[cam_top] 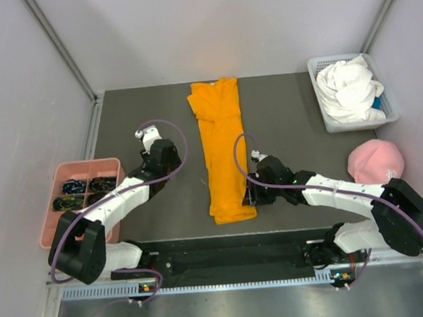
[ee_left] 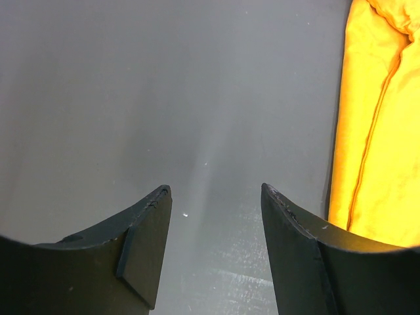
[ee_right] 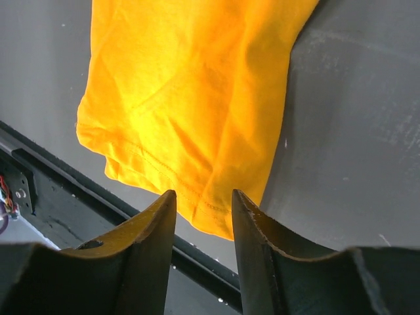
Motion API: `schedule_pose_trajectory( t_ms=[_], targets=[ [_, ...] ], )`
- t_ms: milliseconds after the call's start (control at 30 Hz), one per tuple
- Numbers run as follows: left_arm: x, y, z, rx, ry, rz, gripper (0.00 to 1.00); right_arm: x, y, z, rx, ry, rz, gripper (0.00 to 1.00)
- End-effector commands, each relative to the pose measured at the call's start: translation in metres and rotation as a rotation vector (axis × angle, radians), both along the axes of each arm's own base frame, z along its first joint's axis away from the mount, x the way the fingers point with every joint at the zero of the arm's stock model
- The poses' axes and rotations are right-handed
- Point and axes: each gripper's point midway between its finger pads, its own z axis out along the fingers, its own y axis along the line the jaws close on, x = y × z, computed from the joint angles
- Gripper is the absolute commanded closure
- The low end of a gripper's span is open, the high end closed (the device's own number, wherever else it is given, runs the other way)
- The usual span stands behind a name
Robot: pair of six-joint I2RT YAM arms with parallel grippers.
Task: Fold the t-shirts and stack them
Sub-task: Rotate the tshirt 90 degrees
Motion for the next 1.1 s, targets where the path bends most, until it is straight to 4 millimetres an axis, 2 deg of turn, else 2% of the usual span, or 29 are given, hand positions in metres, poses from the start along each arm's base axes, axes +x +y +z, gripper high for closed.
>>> schedule_pose_trajectory(
  t_ms=[0, 767, 867, 900, 1067],
  targets=[
    [0.001, -0.002, 0.006, -0.015, -0.027, 0.003, 0.38, 0.008, 0.016, 0.014, 0.031, -0.043, 0.013, 0.61],
    [-0.006, 0.004, 0.002, -0.006, -0.026, 0.014, 0.38, 0.001, 0.017, -0.006, -0.01, 0.0, 0.017, 0.69],
    [-0.006, 0.005, 0.003, -0.008, -0.031, 0.018, 0.38, 0.001, 0.018, -0.006, -0.01, 0.001, 0.018, 0.75],
    [-0.006, 0.005, 0.003, -0.005, -0.03, 0.018, 0.38, 0.001, 0.019, -0.005, -0.007, -0.001, 0.019, 0.81],
    [-0.006, 0.004, 0.002, -0.008, -0.027, 0.013, 0.38, 0.002, 0.018, -0.002, -0.006, -0.011, 0.012, 1.0]
  ],
)
